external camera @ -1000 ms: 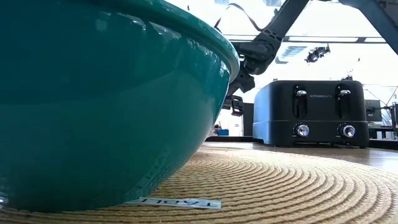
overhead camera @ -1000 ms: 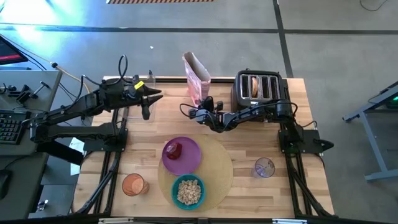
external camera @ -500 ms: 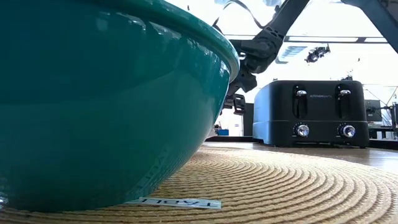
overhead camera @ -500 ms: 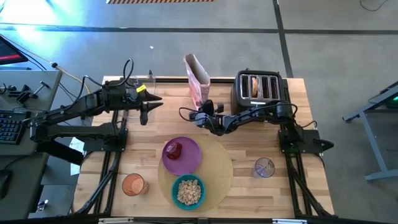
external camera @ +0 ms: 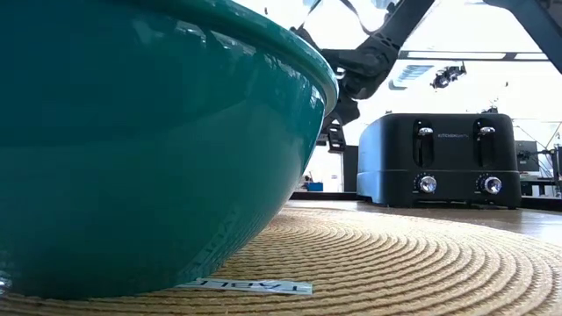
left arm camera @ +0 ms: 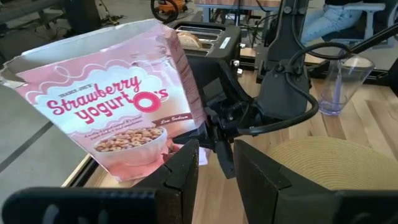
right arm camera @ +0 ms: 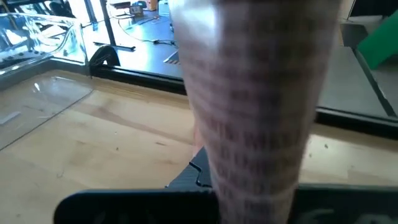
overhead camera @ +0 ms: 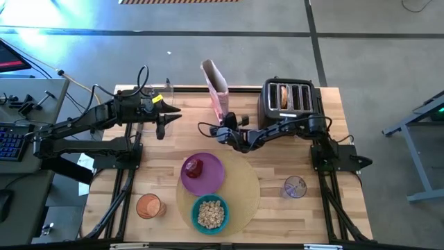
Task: Arrange a breakfast setting
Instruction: Pour the cereal from the red cereal box into the blue bowl, then put the brown bagel on the purple plate to the left of the red apple
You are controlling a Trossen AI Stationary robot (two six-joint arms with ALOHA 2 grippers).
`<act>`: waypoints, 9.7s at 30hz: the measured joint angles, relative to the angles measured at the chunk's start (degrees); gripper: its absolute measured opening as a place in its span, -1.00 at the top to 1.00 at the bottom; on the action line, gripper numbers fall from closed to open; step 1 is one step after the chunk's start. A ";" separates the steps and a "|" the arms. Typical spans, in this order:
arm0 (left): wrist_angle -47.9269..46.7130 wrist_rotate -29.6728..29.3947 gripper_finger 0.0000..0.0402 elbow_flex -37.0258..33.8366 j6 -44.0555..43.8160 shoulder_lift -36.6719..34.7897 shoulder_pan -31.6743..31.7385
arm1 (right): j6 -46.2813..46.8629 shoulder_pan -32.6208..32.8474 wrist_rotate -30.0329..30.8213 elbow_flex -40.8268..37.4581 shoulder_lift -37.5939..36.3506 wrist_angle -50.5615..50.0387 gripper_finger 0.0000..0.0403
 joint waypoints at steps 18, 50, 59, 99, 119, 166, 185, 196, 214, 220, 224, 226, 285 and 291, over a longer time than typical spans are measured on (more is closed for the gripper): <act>0.00 0.00 0.55 0.00 0.07 0.00 0.00 | 6.63 0.07 0.62 2.04 0.00 -6.08 1.00; 0.02 0.00 0.55 -0.01 0.07 0.00 0.00 | 14.75 -0.68 -7.12 2.06 -0.02 -6.09 0.42; 0.00 0.01 0.55 -0.02 0.07 0.00 0.00 | 16.83 0.33 -8.83 2.06 -0.02 -5.99 0.41; 0.00 0.00 0.55 -0.02 0.07 0.00 -0.02 | 14.87 3.25 -8.48 7.63 -0.04 -10.72 0.11; 0.02 0.00 0.55 -0.02 0.07 0.00 -0.02 | 15.59 6.14 -8.68 7.63 -2.48 -20.34 0.11; 0.02 0.00 0.55 -0.02 0.07 0.00 -0.02 | 14.31 -17.71 -23.94 7.61 -40.36 -81.85 0.11; 0.04 0.00 0.55 -0.02 0.07 0.00 0.00 | 11.65 -28.35 -26.39 -1.44 -40.30 -75.79 0.11; 0.03 0.00 0.55 -0.02 0.07 0.00 -0.02 | 9.97 -30.78 -29.28 -5.92 -40.45 -70.03 0.31; 0.04 0.00 0.55 -0.02 0.07 0.00 -0.01 | 11.00 -30.84 -30.10 -6.34 -40.22 -69.87 0.76; 0.04 0.00 0.55 -0.02 0.07 0.00 -0.02 | 10.95 -30.84 -30.10 -6.31 -40.23 -70.00 0.81; 0.02 0.00 0.55 -0.02 0.07 0.00 0.00 | 10.93 -30.82 -30.08 -6.28 -40.28 -70.17 0.81; 0.04 0.00 0.55 -0.02 0.07 0.00 -0.02 | 10.82 -30.82 -30.12 -6.27 -40.62 -70.22 0.81; 0.04 0.00 0.55 -0.02 0.07 0.00 0.00 | 18.53 4.97 -33.69 -6.14 -50.00 -59.73 0.82; 0.02 0.00 0.55 -0.02 0.07 0.00 -0.01 | 20.05 9.73 -34.69 -6.14 -44.72 -52.95 0.82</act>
